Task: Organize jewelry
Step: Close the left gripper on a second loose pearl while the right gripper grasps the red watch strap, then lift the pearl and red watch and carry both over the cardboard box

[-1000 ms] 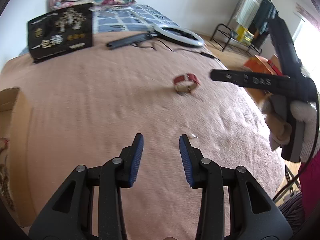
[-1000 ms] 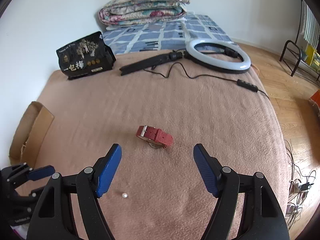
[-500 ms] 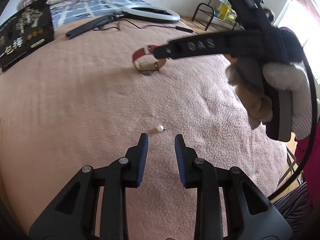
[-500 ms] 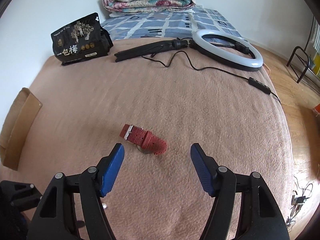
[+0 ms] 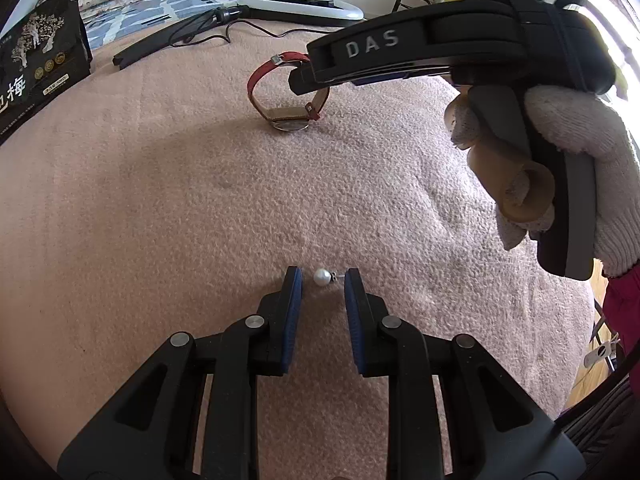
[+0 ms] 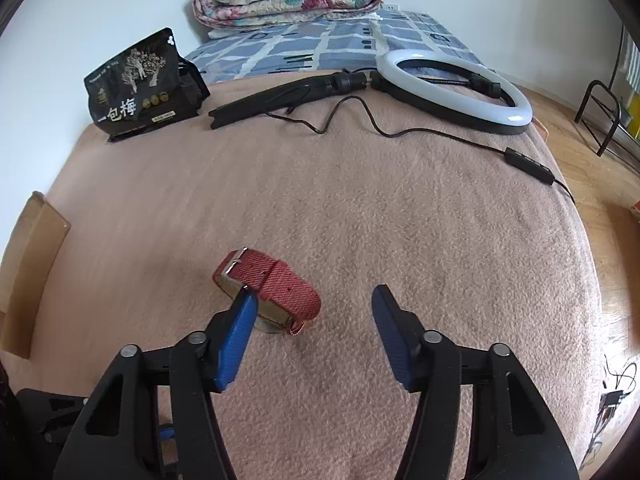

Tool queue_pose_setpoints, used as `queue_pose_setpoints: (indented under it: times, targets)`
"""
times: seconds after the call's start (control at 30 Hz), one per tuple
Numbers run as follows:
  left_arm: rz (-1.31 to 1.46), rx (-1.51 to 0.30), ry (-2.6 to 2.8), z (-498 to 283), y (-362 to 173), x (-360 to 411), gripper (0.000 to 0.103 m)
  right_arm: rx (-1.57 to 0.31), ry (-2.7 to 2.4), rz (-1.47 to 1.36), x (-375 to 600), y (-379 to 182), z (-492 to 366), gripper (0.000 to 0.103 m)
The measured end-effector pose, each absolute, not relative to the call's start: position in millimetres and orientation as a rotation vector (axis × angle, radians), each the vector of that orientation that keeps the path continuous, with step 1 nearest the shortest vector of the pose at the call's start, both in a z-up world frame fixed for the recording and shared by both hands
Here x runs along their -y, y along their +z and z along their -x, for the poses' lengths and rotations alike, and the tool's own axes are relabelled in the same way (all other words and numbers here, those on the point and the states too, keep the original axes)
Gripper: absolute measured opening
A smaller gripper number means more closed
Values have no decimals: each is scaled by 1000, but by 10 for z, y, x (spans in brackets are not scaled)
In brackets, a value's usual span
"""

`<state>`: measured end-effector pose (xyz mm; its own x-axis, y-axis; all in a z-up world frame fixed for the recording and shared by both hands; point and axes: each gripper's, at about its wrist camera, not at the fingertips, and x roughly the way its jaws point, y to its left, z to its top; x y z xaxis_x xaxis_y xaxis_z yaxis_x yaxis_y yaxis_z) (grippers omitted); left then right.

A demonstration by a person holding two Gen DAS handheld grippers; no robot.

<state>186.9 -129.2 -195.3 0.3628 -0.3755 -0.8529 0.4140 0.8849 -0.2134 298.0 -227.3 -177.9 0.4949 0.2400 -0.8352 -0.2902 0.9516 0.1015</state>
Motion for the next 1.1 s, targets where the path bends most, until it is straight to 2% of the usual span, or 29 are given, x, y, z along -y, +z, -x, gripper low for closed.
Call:
queue_pose_setpoints:
  times: [0.07, 0.1, 0.13, 0.23, 0.63, 1.1]
  targets:
    - [-43, -1083, -504, -1885, -1964, 1292, 17, -1011, 324, 49, 2269, -1818, -3006, 38]
    - [-45, -1082, -502, -1898, -1971, 1291, 16, -1018, 327, 41, 2270, -1841, -3020, 25]
    - [-45, -1082, -501, -1913, -1978, 1287, 14, -1030, 330, 28, 2276, -1868, -3040, 16]
    - [-45, -1078, -496, -1958, -1991, 1287, 10, -1038, 327, -14, 2315, -1895, -3064, 14]
    - [-48, -1052, -482, -1848, -1911, 1226, 10, -999, 272, -33, 2409, -1751, -2995, 10]
    - [6, -955, -447, -1646, -1457, 761, 10, -932, 255, 1, 2302, -1369, -2657, 9]
